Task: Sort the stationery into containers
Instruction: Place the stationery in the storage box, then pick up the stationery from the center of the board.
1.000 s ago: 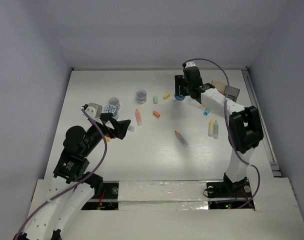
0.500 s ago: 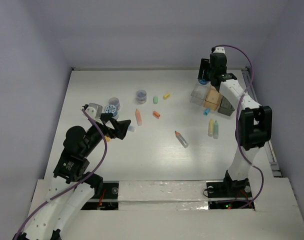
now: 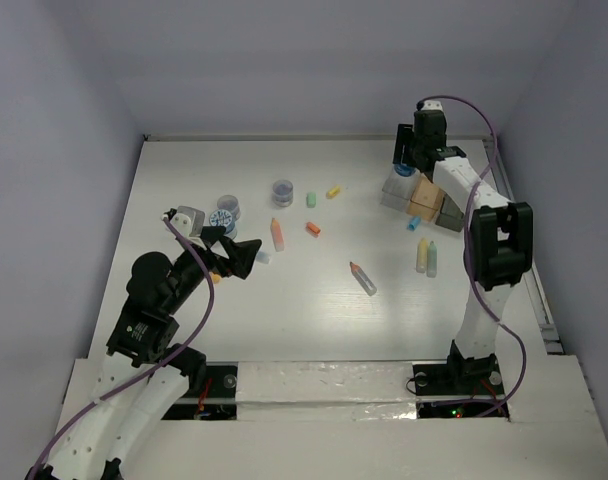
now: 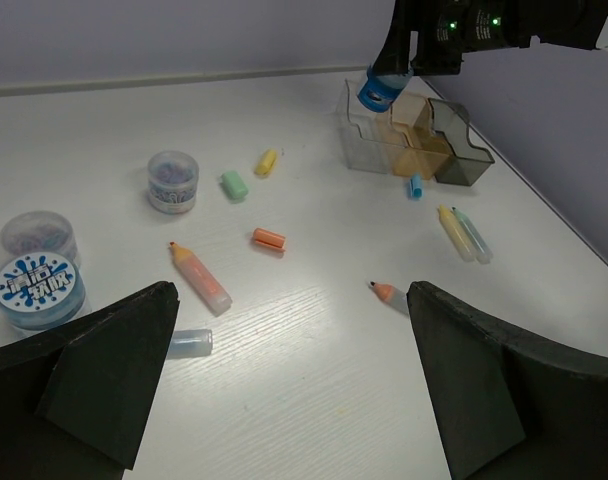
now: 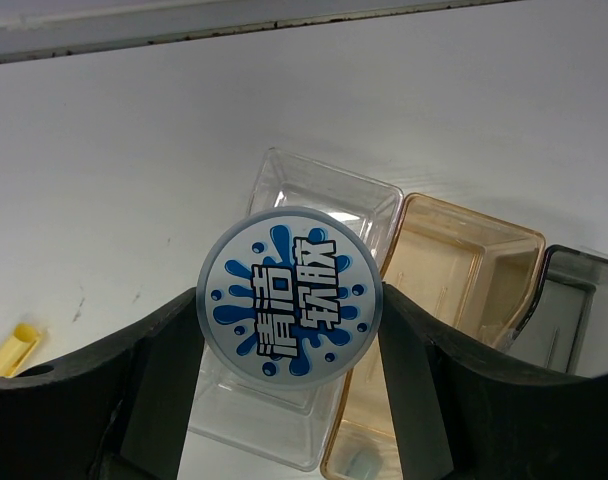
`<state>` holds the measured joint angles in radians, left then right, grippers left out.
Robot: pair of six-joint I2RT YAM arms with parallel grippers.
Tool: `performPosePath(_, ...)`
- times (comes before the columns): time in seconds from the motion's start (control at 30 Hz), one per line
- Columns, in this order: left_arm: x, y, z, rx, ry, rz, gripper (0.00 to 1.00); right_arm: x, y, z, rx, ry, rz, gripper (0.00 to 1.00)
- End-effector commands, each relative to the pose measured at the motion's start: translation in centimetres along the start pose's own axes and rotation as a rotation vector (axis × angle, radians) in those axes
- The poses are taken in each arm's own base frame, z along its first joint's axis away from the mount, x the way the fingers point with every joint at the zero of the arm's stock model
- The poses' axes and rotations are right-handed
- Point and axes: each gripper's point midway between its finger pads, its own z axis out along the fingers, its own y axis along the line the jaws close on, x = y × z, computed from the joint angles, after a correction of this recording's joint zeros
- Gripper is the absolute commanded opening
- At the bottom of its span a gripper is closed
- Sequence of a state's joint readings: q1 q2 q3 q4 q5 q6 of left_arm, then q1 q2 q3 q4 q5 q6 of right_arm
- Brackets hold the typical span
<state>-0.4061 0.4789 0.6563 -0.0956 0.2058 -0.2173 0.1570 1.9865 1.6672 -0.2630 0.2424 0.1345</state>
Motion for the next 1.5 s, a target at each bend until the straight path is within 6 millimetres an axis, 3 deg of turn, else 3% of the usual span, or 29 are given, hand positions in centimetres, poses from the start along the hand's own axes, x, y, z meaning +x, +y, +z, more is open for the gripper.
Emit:
performPosePath(0.0, -2.8, -0.8, -0.3, 0.018, -0.078, 0.024, 0.99, -2.6, -0.9, 0.2, 0.030, -0.072, 0.023, 0.30)
performPosePath(0.13, -2.8, -0.8, -0.3, 0.018, -0.078, 0.024, 0.99, -1.4, -0.9, 0.8, 0.035, -0.049, 0.025, 0.32)
performPosePath(0.27, -2.7, -0.7, -0.2, 0.015, -0.075, 0.024, 0.99, -1.0, -0.8, 1.2, 0.032, -0.039, 0.029, 0.51)
performPosePath(0.3, -2.8, -0.7, -0.3, 0.016, -0.077, 0.026, 0.99, -1.1, -0.8, 1.1, 0.033, -0.042, 0.031, 0.58)
performPosePath(0.33, -2.8, -0.7, -0.3, 0.016, -0.077, 0.024, 0.99, -1.5, -0.8, 0.9, 0.035, -0.050, 0.033, 0.73)
performPosePath(0.47, -2.8, -0.7, -0.3, 0.016, -0.078, 0.026, 0.99, -3.3, -0.6, -0.4, 0.013, -0.089, 0.041, 0.96)
performPosePath(0.6, -2.9, -0.7, -0.3, 0.015, -0.080, 0.025, 0.99, -4.7, 0.5, -2.4, -0.065, -0.122, 0.048, 1.00)
performPosePath(0.73, -3.1, -0.2, -0.3, -0.019, -0.092, 0.014, 0.99, -4.8, 7.9, -6.7, -0.267, -0.183, -0.032, 1.00)
performPosePath(0.77, -3.2, 0.0, -0.4, -0.032, -0.099, 0.009, 0.99, -3.9, 12.5, -8.8, -0.381, -0.185, -0.083, 1.00)
performPosePath(0.8, -3.3, 0.3, -0.4, -0.048, -0.102, 0.004, 0.99, -3.4, 14.7, -10.3, -0.443, -0.191, -0.106, 1.00)
performPosePath(0.83, -3.8, 1.3, -0.7, -0.106, -0.122, -0.012, 0.99, -1.6, 19.0, -12.3, -0.547, -0.188, -0.148, 1.00)
performPosePath(0.87, -4.0, 1.8, -0.9, -0.141, -0.133, -0.026, 0.99, -1.3, 19.7, -12.6, -0.588, -0.187, -0.147, 1.00)
performPosePath(0.9, -4.2, 2.2, -1.1, -0.170, -0.141, -0.038, 0.99, 0.1, 23.1, -14.7, -0.676, -0.183, -0.171, 1.00)
performPosePath(0.97, -5.3, 4.4, -2.0, -0.304, -0.199, -0.084, 0.99, 1.6, 27.2, -17.0, -0.810, -0.194, -0.190, 1.00)
performPosePath(1.0, -5.2, 5.3, -2.3, -0.354, -0.203, -0.099, 0.99, 2.9, 29.9, -19.1, -0.877, -0.198, -0.214, 1.00)
performPosePath(1.03, -5.7, 6.6, -3.0, -0.433, -0.232, -0.114, 0.99, 3.6, 31.9, -19.7, -0.927, -0.202, -0.229, 1.00)
performPosePath(1.1, -5.7, 7.9, -3.9, -0.519, -0.254, -0.153, 0.99, 4.8, 34.6, -20.7, -0.970, -0.195, -0.257, 1.00)
performPosePath(1.13, -6.2, 9.1, -4.7, -0.596, -0.287, -0.169, 0.99, 7.6, 36.9, -21.2, -1.004, -0.145, -0.297, 1.00)
performPosePath(1.17, -6.3, 9.5, -5.2, -0.622, -0.302, -0.184, 0.99, 7.1, 38.4, -22.2, -1.027, -0.169, -0.311, 1.00)
performPosePath(1.27, -6.6, 10.5, -6.4, -0.691, -0.332, -0.197, 0.99, 9.3, 42.3, -22.5, -1.011, -0.161, -0.355, 1.00)
performPosePath(1.33, -6.6, 10.4, -6.4, -0.685, -0.331, -0.194, 0.99, 11.0, 43.4, -21.7, -0.978, -0.118, -0.371, 1.00)
performPosePath(1.37, -6.7, 10.3, -6.3, -0.676, -0.334, -0.194, 0.99, 13.6, 44.0, -20.5, -0.952, -0.066, -0.388, 1.00)
performPosePath(1.4, -6.7, 10.2, -6.2, -0.671, -0.332, -0.193, 0.99, 12.3, 44.5, -20.1, -0.925, -0.088, -0.370, 1.00)
performPosePath(1.47, -6.7, 10.1, -6.2, -0.664, -0.329, -0.189, 0.99, 13.5, 45.0, -19.0, -0.879, -0.065, -0.364, 1.00)
